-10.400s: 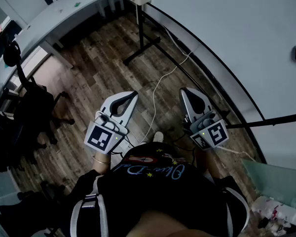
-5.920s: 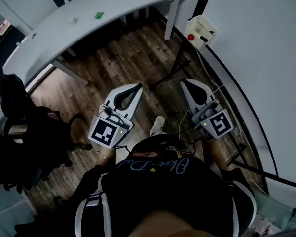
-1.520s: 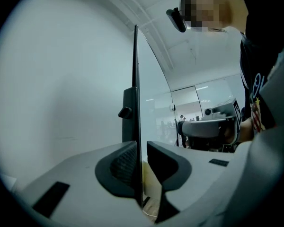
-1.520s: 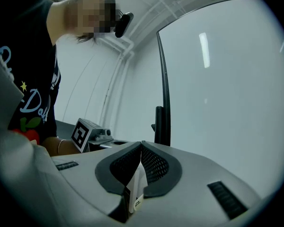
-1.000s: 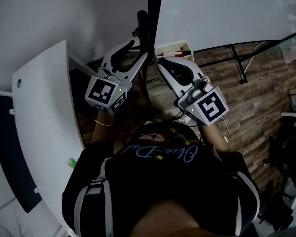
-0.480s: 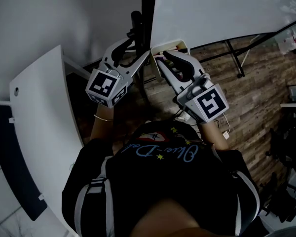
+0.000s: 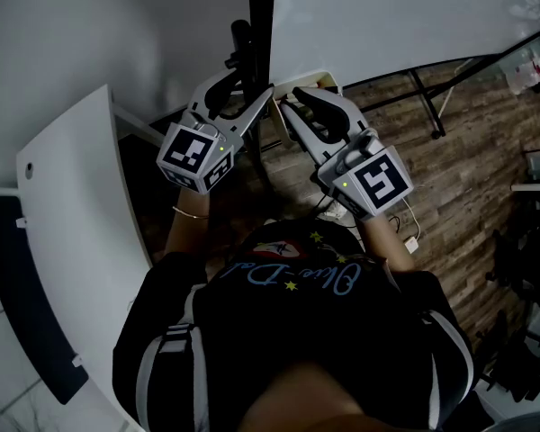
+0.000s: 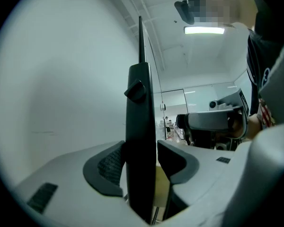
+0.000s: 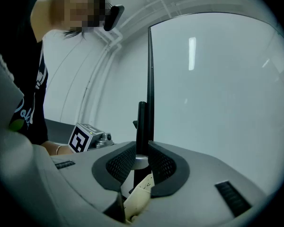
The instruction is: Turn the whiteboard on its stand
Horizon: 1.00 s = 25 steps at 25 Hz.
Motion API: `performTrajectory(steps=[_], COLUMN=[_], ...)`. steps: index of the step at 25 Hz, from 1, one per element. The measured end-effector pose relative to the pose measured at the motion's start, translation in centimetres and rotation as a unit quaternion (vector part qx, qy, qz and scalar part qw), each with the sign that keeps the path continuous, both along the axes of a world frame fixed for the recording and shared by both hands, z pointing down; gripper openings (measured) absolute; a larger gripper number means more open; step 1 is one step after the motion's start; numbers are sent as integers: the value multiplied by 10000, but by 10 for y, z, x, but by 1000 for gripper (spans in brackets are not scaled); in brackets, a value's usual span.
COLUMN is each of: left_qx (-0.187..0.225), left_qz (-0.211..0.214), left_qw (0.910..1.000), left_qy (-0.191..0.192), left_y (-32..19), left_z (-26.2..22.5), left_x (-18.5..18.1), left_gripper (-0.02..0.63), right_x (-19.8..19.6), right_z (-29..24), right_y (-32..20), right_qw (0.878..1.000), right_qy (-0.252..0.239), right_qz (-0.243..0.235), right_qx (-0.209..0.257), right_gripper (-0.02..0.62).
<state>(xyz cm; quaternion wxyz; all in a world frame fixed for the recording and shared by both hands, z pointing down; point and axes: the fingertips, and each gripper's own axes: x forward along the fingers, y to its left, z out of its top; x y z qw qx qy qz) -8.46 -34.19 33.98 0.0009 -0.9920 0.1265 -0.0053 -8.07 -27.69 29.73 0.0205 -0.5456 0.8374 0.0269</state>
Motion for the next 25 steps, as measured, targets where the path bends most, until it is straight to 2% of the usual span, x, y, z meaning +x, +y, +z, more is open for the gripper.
performTrajectory(steps=[4, 15, 25], left_qx=[-8, -46, -59], left_qz=[-139, -336, -336], left_qw=[9999, 9993, 9992], left_qy=[-24, -176, -208], left_y=[-2, 3, 15], left_z=[1, 2, 4], left_x=[0, 10, 20], left_gripper=[192, 189, 192], right_x=[-1, -10, -4], right_z=[-1, -2, -5], right_y=[-4, -7, -6], right_qw=[10000, 9998, 9996], right_qy=[22, 62, 48], right_qz=[13, -166, -259], right_qx=[6, 90, 116], right_gripper=[71, 71, 71])
